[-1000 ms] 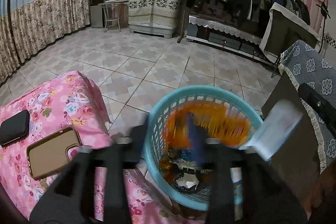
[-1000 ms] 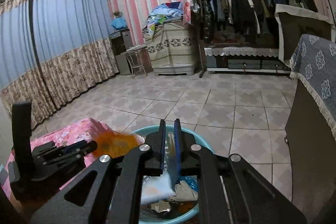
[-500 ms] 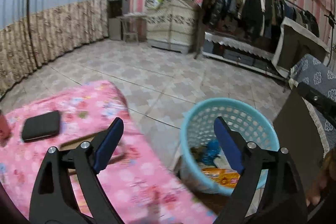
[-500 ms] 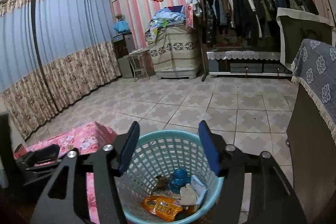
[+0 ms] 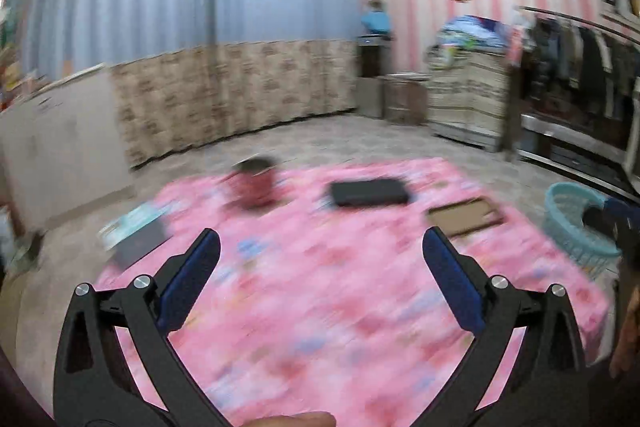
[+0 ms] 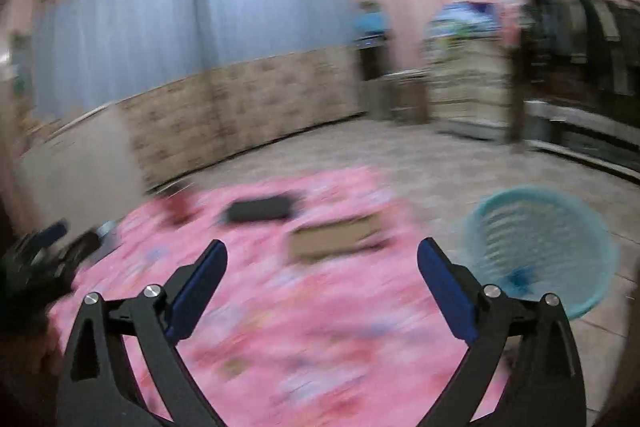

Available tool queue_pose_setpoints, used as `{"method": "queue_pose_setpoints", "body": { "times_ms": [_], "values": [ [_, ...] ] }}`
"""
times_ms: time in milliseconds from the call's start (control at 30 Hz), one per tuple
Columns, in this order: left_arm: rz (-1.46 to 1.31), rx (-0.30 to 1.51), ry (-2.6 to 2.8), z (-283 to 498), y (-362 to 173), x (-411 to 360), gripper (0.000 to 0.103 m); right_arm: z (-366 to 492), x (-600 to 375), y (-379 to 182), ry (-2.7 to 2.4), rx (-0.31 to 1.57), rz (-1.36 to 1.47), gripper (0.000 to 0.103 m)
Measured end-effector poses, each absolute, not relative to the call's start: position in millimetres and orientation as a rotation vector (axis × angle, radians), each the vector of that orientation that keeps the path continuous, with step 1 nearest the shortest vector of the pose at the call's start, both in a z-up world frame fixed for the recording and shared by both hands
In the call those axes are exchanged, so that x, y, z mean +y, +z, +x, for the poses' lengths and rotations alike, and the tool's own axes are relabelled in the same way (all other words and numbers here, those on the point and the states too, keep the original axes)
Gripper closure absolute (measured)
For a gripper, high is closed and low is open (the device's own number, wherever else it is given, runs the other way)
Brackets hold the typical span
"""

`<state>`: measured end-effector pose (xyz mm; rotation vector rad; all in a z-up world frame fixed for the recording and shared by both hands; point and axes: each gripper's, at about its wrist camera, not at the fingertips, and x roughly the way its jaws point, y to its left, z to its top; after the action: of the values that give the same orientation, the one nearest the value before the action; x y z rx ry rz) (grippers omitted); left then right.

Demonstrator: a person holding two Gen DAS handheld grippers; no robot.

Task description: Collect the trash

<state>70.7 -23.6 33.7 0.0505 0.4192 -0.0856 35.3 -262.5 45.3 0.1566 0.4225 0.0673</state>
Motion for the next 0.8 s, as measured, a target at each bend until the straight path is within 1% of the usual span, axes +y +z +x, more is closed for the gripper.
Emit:
{"method": "queue_pose_setpoints", "body": {
  "times_ms": [33,133,200,300,467,800],
  "values": [
    [0.034,0.426,-0.065,65,29,-12,0.005,31,-248,42,0.083,0.427,0.117,0.009],
    [-0.021,0.446,-0.005,47,15,15,0.005,13,-217,41,0.102,0.359,-0.001,0.007],
    [-0.036,0.381,0.004,33,19,22,0.005,10,-210,41,0.084,0.342,-0.031,0.007],
    [0.007,0.334,0.008,27,19,15,0.005,9,-211,39,0.097,0.345,-0.017,0.006],
    [-0.035,0.402,-0.027,39,7,3,0.005,19,-220,39,0.063,0.371,-0.024,0.006],
    [0.008,0.396,-0.019,38,-1,-10,0.005,27,-214,33,0.058,0.402,-0.041,0.006]
  ]
}}
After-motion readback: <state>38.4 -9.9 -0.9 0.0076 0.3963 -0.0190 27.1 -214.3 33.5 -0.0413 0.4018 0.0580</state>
